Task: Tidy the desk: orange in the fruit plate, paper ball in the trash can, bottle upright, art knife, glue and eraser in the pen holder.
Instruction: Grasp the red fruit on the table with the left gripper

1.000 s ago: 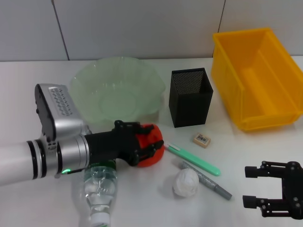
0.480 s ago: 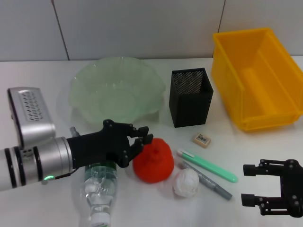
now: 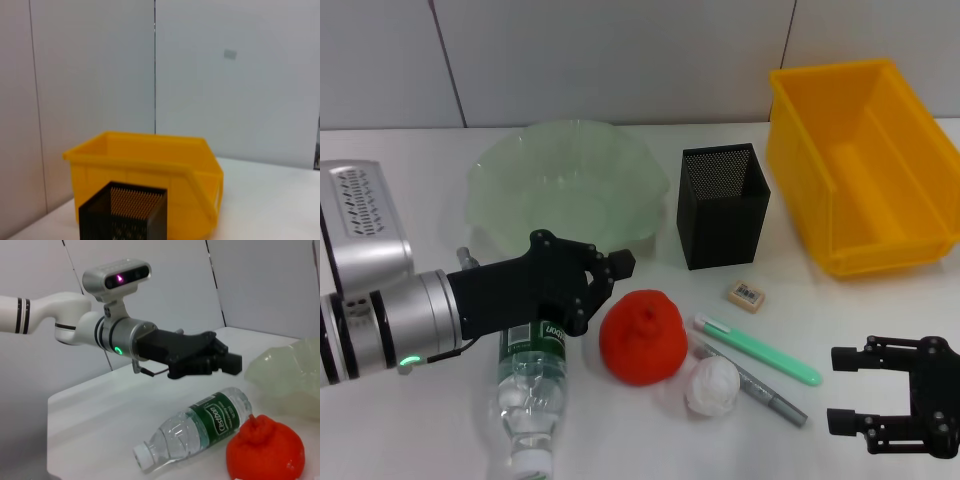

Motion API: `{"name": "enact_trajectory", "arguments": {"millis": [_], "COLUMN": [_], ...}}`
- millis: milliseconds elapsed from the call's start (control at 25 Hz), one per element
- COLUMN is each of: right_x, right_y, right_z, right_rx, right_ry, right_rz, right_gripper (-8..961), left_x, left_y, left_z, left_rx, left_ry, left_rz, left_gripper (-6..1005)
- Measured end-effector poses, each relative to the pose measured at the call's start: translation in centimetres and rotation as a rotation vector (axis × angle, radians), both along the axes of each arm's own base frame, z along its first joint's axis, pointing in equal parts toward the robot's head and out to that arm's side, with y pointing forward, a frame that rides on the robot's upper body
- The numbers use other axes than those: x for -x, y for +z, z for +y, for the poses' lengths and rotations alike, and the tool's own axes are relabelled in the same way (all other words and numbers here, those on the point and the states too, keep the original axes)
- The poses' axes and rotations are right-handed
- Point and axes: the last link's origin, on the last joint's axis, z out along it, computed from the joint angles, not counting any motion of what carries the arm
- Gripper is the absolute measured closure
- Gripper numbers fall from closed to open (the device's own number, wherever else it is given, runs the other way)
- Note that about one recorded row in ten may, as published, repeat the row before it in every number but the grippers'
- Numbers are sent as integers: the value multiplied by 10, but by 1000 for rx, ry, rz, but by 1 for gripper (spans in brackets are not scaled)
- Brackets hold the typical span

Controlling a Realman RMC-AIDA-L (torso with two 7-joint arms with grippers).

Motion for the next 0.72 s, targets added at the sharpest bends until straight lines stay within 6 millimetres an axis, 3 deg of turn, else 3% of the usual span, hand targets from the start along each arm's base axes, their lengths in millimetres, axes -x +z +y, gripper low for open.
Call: {"name": "enact_trajectory", "arguments": {"millis": [360, 720], "right_x": [0, 1], "right_y": [-1, -1], "right_z": [1, 2], "right_rx": [1, 3], "right_ry": [3, 3], "right_rz": [-3, -3], "right_gripper": [239, 242], "left_x": [9, 8], "left_y": [-11, -20], "left_z": [0, -6], "left_rx": [17, 63], "left_ry": [49, 54], "left_rz": [28, 34], "left_gripper": [968, 638]}}
